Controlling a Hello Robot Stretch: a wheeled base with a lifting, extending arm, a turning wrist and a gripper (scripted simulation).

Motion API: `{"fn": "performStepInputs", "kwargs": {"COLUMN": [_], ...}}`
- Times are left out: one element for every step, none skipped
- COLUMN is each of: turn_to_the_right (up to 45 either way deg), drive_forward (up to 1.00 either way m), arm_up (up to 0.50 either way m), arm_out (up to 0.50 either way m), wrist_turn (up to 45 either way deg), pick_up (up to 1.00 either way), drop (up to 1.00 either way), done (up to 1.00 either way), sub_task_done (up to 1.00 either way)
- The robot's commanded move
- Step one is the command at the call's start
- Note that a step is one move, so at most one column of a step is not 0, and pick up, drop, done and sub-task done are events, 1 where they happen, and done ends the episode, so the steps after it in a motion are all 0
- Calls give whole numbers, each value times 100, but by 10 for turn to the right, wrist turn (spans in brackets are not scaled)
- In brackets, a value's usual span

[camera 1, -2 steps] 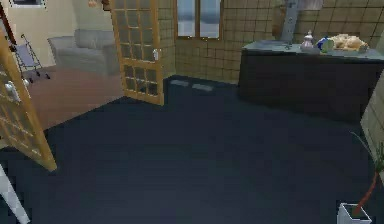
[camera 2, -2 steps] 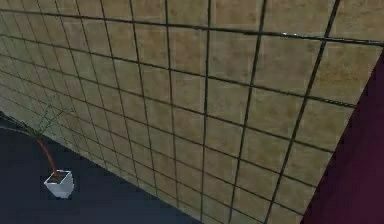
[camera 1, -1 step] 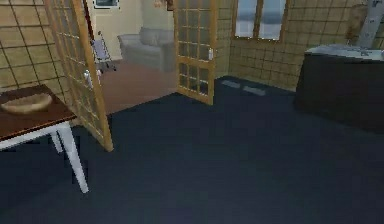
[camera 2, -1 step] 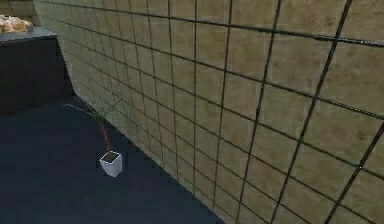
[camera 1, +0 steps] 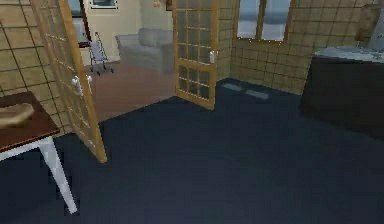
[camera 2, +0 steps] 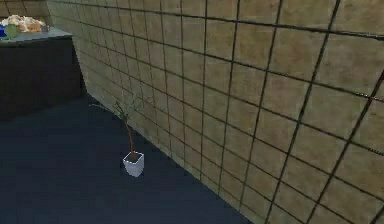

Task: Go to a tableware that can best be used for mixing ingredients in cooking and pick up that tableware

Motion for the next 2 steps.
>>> {"fn": "performStepInputs", "kwargs": {"turn_to_the_right": [-120,0], "drive_forward": [0,100], "arm_up": [0,0], "arm_out": [0,0], "wrist_turn": [0,0], "pick_up": [0,0], "drop": [0,0], "done": [0,0], "sub_task_done": [0,0]}}
